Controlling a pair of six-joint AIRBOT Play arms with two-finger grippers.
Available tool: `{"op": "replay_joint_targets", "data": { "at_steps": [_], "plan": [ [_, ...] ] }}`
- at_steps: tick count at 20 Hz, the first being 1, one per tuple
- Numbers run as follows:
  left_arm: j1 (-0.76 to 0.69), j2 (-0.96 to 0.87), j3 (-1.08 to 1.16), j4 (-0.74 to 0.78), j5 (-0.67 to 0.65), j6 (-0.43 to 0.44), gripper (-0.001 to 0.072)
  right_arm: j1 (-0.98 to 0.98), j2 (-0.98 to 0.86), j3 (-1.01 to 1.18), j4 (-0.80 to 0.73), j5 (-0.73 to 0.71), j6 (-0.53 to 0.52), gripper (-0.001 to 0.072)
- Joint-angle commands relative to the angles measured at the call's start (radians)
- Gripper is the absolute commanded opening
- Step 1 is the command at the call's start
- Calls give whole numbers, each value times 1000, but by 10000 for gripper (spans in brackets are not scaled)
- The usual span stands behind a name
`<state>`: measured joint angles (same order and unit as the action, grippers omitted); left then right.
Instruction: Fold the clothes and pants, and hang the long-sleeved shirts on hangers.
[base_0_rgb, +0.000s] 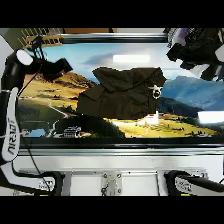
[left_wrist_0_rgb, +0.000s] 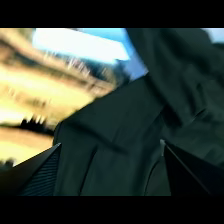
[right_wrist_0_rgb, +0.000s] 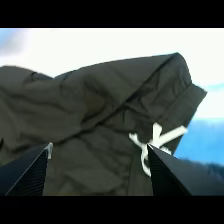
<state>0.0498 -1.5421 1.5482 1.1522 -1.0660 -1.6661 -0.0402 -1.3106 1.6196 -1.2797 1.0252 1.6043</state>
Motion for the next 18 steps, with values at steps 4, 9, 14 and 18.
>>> {"op": "replay_joint_targets", "data": {
  "at_steps": [4, 9, 14, 18],
  "plan": [
    [42, 268, -706, -116, 206, -78, 717, 39, 357, -380, 24, 76, -7, 647],
    [35, 198, -863, -388, 381, -62, 717, 43, 472, -506, 124, 76, -7, 647],
    [-40, 93, -786, -469, 475, -26, 717, 43, 479, -506, 133, 75, -7, 647],
    [-81, 14, -668, -471, 485, -29, 717, 43, 479, -506, 133, 76, -7, 647]
  ]
}}
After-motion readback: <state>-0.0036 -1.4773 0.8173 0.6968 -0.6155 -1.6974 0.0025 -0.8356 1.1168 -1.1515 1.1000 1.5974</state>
